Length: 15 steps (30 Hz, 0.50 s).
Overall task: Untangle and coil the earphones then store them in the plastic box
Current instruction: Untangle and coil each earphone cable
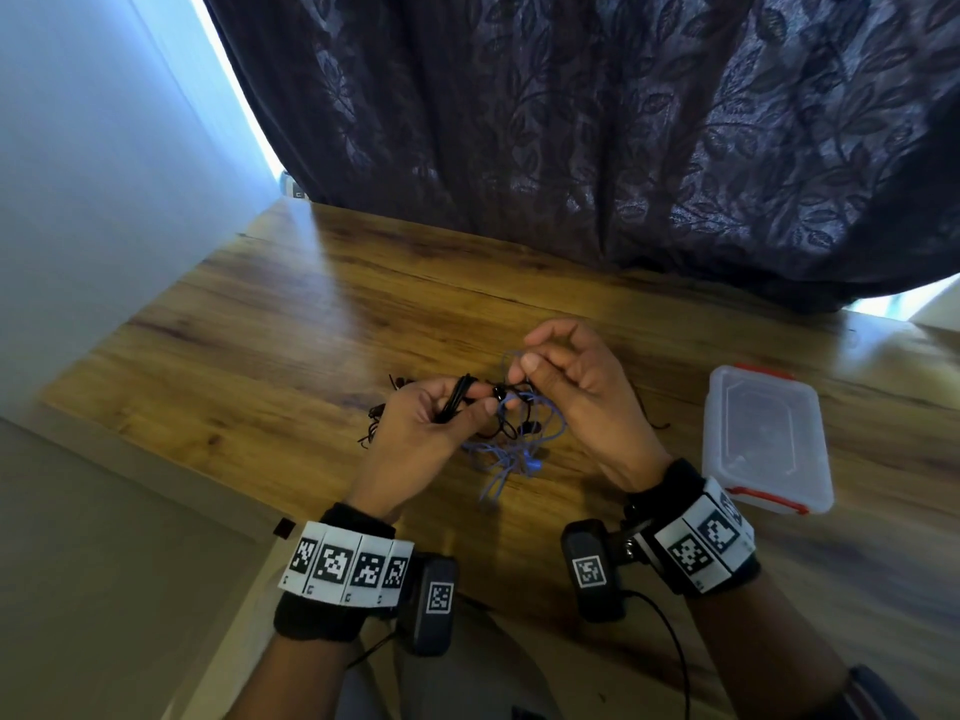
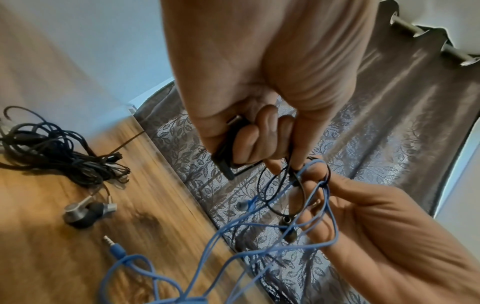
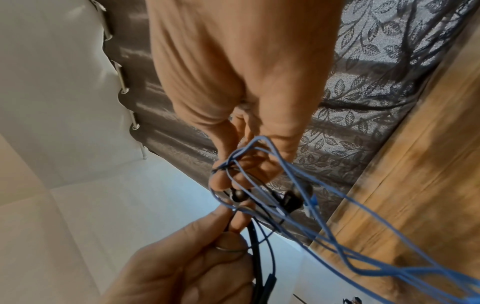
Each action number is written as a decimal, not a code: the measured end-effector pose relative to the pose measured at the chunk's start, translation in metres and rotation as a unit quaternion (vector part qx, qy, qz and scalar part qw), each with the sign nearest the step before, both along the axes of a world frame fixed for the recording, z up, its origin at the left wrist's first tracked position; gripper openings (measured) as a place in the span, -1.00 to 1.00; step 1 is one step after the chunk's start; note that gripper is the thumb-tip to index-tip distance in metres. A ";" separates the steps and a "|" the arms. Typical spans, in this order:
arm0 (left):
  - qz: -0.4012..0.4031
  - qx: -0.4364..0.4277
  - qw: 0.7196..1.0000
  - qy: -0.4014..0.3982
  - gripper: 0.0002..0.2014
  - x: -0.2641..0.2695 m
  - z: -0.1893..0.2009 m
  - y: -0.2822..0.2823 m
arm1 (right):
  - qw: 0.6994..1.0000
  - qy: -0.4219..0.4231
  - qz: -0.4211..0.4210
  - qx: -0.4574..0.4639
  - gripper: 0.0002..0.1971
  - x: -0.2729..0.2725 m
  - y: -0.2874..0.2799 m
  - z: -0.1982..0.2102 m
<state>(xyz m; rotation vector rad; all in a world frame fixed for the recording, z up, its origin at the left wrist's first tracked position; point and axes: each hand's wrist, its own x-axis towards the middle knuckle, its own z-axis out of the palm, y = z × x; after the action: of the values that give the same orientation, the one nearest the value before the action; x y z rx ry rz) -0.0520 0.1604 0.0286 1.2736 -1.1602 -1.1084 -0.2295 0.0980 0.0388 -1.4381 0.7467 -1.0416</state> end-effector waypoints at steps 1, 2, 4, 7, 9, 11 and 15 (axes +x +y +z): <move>-0.002 0.004 1.000 -0.005 -0.83 0.000 -0.001 0.000 | 1.000 -0.004 0.005 0.000 -0.85 0.000 0.000 0.000; -0.004 0.008 1.000 -0.005 -0.84 -0.001 -0.001 0.000 | 1.000 -0.008 0.009 0.001 -0.82 0.000 0.000 0.000; -0.007 0.015 1.000 0.002 -0.84 -0.002 0.001 0.000 | 1.000 -0.012 0.025 0.004 -0.76 -0.001 0.000 0.000; -0.005 0.041 0.999 0.035 -0.84 0.000 0.002 0.000 | 0.999 0.002 0.048 -0.011 -0.70 -0.004 0.001 0.000; 0.008 0.059 0.995 0.081 -0.82 0.001 0.004 -0.001 | 0.998 0.033 0.054 -0.026 -0.67 -0.006 0.001 0.000; 0.024 0.071 0.992 0.104 -0.81 0.003 0.007 -0.001 | 0.996 0.064 0.058 -0.027 -0.63 -0.008 0.001 0.000; 0.029 0.078 0.996 0.038 -0.80 0.001 0.009 -0.001 | 0.991 0.112 0.063 -0.038 -0.58 -0.007 0.004 0.003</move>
<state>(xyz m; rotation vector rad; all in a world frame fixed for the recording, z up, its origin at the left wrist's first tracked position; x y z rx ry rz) -0.0507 0.1599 0.0380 1.3631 -0.9895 -1.2124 -0.2368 0.1016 0.0414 -1.6641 0.7709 -0.8281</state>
